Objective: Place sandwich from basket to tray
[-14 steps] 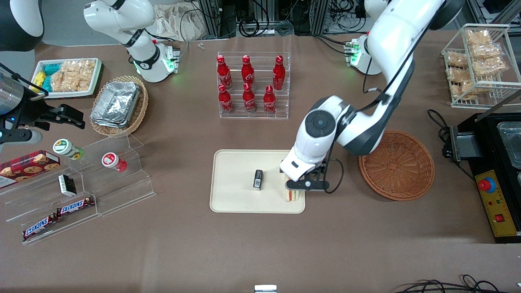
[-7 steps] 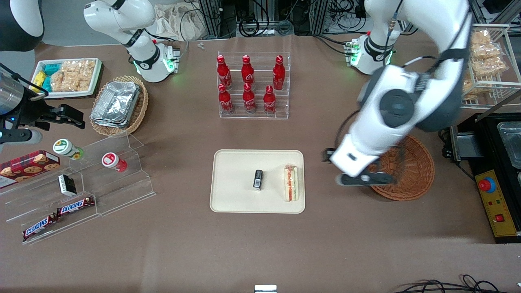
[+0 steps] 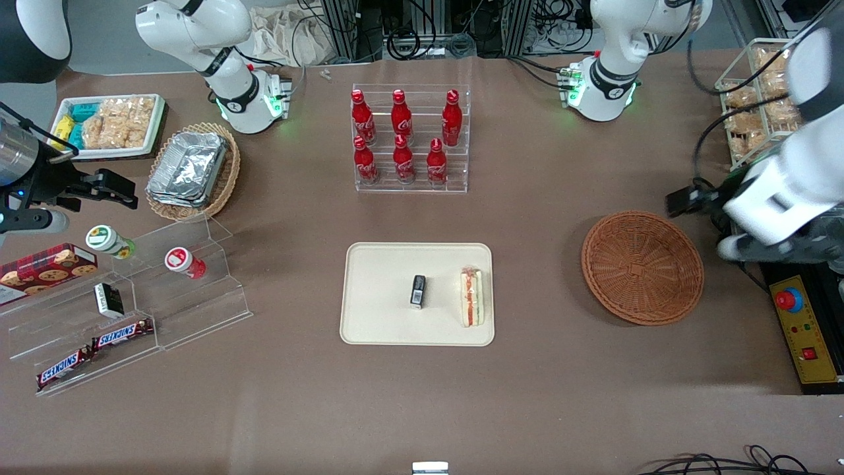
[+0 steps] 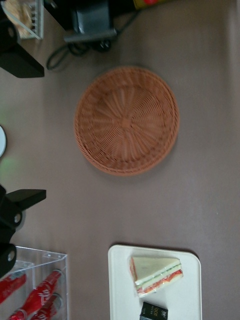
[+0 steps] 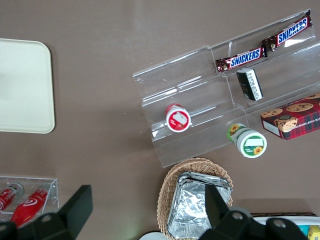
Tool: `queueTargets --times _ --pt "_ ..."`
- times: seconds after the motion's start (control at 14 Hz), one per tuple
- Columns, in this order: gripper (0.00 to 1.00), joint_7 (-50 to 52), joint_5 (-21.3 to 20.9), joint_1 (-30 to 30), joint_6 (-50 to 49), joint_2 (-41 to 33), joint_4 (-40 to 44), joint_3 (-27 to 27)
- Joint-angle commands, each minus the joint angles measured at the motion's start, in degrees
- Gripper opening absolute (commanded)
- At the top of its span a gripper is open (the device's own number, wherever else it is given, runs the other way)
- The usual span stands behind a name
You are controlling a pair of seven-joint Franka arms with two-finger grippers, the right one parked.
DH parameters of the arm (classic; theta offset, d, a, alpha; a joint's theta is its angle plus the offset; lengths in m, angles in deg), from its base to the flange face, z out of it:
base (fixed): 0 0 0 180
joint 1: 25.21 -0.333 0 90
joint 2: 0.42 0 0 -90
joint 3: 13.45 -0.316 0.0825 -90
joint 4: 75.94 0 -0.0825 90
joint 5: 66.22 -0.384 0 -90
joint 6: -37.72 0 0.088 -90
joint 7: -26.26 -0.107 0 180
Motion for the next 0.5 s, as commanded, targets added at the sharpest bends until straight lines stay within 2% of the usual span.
queueTargets --times 0.0,0.14,0.21,0.36,0.43 --pt "1.0 0.25 -3.12 1.06 0.13 -4.29 -3.79 -0.25" --pt "1.0 0.26 -3.22 0.71 -0.05 -4.38 -3.53 0.89" --pt "1.0 0.17 -3.05 -1.9 -0.83 -5.25 -3.44 2.72" --pt "1.0 0.17 -3.92 -7.62 -2.24 -8.23 -3.52 11.06" --pt "1.0 0.09 -4.27 -8.51 -2.5 -8.86 -3.87 11.44"
